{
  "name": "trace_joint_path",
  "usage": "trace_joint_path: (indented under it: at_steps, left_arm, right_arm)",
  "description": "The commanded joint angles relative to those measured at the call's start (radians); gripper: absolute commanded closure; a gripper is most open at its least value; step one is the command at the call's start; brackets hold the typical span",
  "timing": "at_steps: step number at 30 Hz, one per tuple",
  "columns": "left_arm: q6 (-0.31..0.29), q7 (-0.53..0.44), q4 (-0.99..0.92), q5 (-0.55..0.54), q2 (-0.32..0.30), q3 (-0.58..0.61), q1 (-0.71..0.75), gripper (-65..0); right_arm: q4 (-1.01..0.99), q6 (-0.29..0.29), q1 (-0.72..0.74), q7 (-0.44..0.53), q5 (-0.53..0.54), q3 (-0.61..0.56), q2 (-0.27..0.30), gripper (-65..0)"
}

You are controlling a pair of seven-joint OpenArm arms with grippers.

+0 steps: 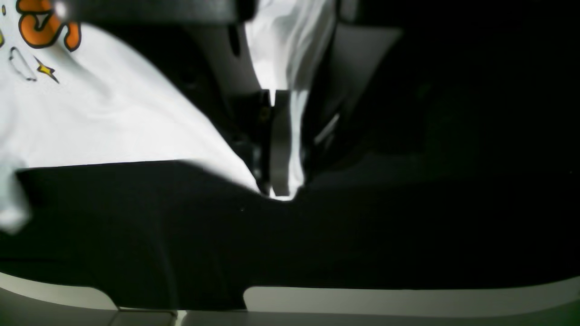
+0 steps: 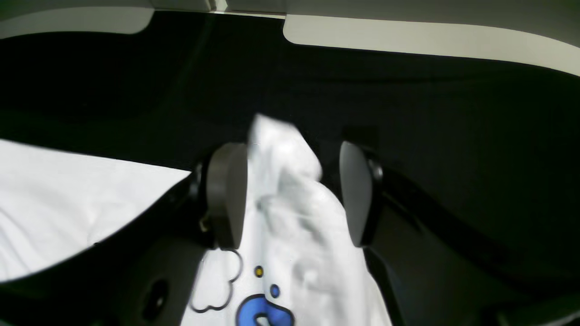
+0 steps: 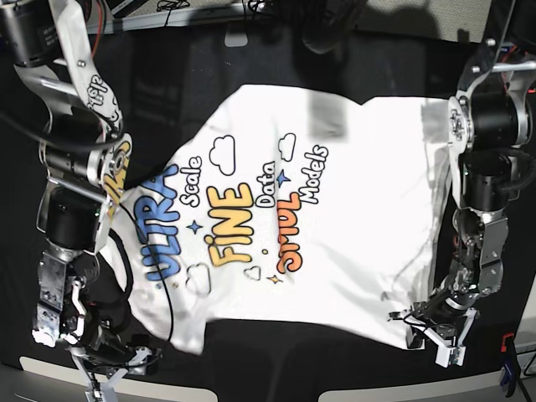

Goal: Layout the t-shirt on the table in an organized manner, then fold the t-shirt properly
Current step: 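Lower the shirt onto the table with both grippers and release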

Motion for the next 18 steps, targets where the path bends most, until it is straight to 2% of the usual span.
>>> trace_joint_path:
  at_steps: [1,8,12,15,16,18]
  left_arm:
    - [-0.003,-0.031,0.016,-0.008,-0.008,-0.003,-0.041,0.0]
    - [-0.003,-0.068,0.016,-0.008,-0.015,-0.003,-0.048,0.0]
    - [0.032,-0.069,0.016,-0.008,-0.023,-0.003,-0.056,0.0]
    - [0.034,-0.101,0.016,-0.008,-0.026,-0.003,-0.058,0.0]
    - [0.034,-0.117,0.016,-0.008,-0.026,-0.003,-0.058,-2.3]
    - [0.034,-0.147,0.016,-0.009,-0.025,-0.003,-0.058,-15.2]
  right_arm:
    - [0.016,-0.002,0.044,0.026,0.01,0.0,0.009,-32.2]
    - [0.016,-0.002,0.044,-0.003,0.023,0.0,0.008,-32.1]
    - [0.016,-0.002,0.044,-0.006,0.045,0.0,0.008,-32.1]
    - [0.016,-0.002,0.044,-0.014,0.044,0.0,0.008,-32.1]
    - [0.016,-0.002,0.044,-0.018,0.044,0.0,0.008,-32.1]
    - [0.016,-0.002,0.044,-0.02,0.044,0.0,0.008,-32.1]
